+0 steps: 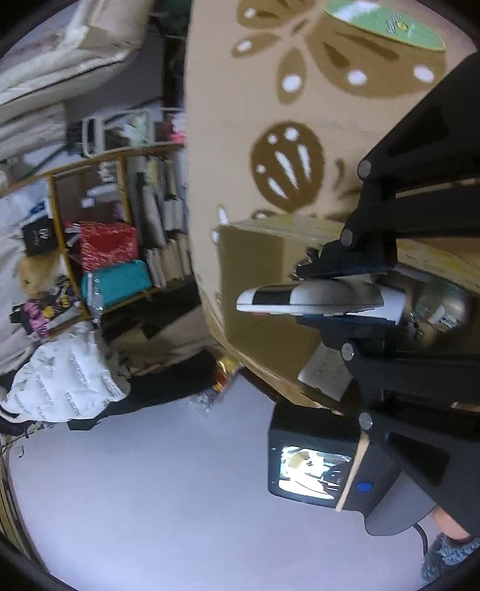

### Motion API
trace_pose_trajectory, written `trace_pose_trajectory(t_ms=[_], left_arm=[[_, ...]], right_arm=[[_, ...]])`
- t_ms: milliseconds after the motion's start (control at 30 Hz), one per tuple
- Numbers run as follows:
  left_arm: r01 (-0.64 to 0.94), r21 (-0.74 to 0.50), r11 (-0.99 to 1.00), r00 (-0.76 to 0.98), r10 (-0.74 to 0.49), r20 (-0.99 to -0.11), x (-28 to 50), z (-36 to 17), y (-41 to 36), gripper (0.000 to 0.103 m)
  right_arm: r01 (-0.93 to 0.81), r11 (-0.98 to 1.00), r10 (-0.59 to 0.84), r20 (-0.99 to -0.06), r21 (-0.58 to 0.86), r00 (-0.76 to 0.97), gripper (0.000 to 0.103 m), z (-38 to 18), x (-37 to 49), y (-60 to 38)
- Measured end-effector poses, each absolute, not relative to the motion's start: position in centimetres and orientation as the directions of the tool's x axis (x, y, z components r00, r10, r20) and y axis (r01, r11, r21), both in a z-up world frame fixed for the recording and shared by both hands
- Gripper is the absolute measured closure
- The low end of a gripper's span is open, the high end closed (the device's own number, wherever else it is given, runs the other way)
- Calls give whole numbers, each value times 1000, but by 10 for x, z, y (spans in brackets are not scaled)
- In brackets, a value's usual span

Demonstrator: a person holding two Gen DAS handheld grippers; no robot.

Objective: Organize rigid objects
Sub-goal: 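Lower the white remote into the box and open the right tool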

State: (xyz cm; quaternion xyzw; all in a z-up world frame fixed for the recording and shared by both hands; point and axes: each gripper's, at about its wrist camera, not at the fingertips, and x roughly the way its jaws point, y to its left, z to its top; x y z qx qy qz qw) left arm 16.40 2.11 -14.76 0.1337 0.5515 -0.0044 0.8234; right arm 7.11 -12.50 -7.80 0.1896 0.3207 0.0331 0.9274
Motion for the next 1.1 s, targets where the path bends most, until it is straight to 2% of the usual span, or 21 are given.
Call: trace_pose_trajectory(t_ms=[133, 400, 567, 600, 667, 733, 833, 900, 967, 1100], left_arm=[[155, 215, 964, 392, 140, -909, 164, -148, 21, 72], [159, 218, 963, 394, 140, -909, 164, -146, 21, 71], [164, 216, 963, 394, 137, -909, 164, -146, 21, 71], [164, 216, 962, 394, 137, -909, 164, -147, 21, 71], [165, 217, 962, 394, 137, -909, 164, -147, 21, 71], [167, 218, 962, 395, 137, -908, 164, -147, 21, 71], [173, 226, 959, 398, 141, -906, 163, -148, 20, 72], [176, 229, 957, 401, 143, -905, 163, -148, 19, 72], [177, 225, 958, 400, 139, -906, 163, -148, 20, 72], [179, 220, 959, 400, 133, -907, 163, -148, 21, 74]], right_arm=[[86, 925, 172, -610, 370, 773, 84, -90, 73, -128], [113, 897, 176, -580, 427, 795, 83, -91, 69, -147], [97, 906, 177, -576, 413, 798, 82, -83, 69, -147], [89, 908, 181, -576, 409, 797, 79, -80, 69, -147], [92, 919, 162, -578, 385, 800, 58, -75, 67, -147], [103, 931, 126, -574, 350, 809, 48, -69, 64, -148], [129, 939, 86, -580, 320, 810, 41, -62, 61, -155], [152, 936, 63, -576, 317, 815, 33, -59, 58, -163], [180, 930, 38, -570, 320, 820, 20, -57, 54, -174], [269, 915, -48, -581, 300, 813, 8, -59, 47, -198]])
